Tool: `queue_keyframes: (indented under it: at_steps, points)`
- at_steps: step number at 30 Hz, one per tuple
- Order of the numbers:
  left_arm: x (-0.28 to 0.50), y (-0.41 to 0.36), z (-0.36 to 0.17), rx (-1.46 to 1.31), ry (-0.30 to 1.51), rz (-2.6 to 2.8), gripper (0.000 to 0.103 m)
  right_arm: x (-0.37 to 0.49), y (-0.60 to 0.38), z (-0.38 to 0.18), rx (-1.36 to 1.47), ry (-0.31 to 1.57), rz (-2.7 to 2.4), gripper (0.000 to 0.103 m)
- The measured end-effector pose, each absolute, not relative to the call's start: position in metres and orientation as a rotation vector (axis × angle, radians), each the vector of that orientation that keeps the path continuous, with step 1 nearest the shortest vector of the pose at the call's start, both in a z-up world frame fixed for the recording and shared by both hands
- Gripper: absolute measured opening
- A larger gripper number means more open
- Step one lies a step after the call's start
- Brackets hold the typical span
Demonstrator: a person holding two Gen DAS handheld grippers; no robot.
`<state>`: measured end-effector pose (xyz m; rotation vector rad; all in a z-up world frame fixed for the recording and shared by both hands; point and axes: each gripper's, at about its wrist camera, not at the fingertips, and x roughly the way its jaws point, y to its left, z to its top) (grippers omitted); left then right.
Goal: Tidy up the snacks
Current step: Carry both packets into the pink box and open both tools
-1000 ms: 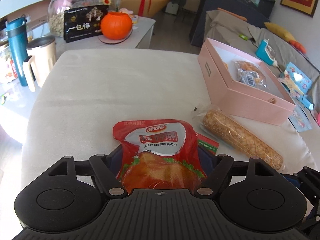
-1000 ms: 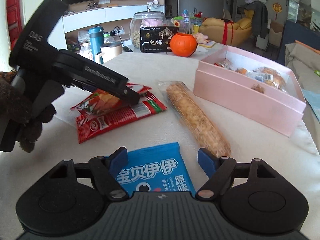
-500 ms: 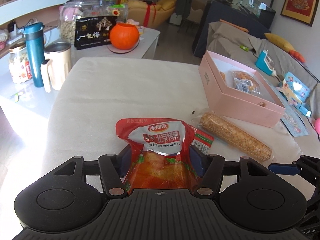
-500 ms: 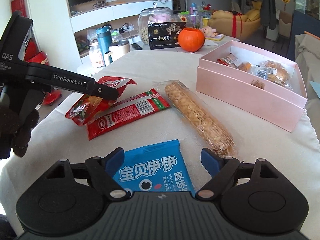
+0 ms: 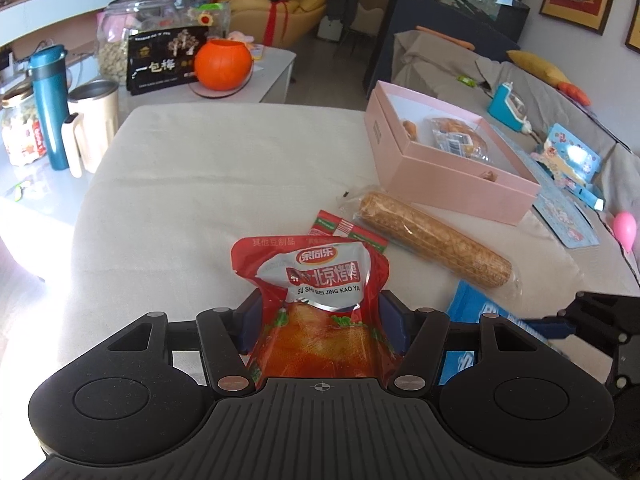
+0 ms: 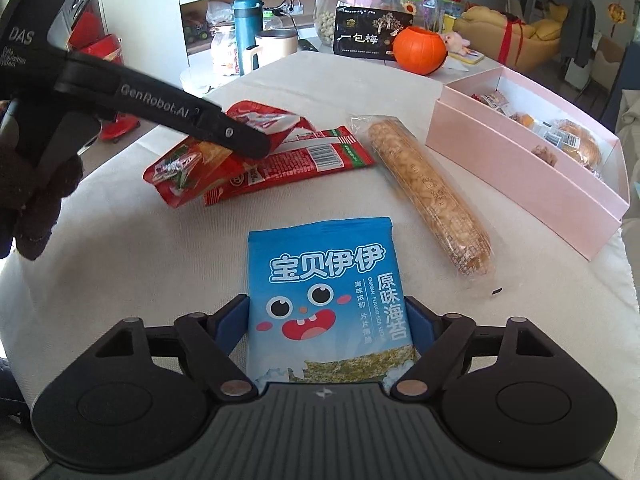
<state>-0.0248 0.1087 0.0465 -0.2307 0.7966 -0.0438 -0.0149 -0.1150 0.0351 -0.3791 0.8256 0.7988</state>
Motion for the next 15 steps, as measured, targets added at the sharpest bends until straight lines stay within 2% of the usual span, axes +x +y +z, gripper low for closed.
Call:
queue_keyframes:
  at_steps: [10, 15]
  points:
    - [-0.021, 0.068, 0.055, -0.123, 0.806, -0.111, 0.066, -0.002, -0.170, 0.091, -0.274, 0.655, 0.651, 0.079]
    - [-0.004, 0.053, 0.095, -0.137, 0.720, -0.210, 0.065, 0.014, -0.204, 0.099, -0.246, 0.625, 0.521, 0.079]
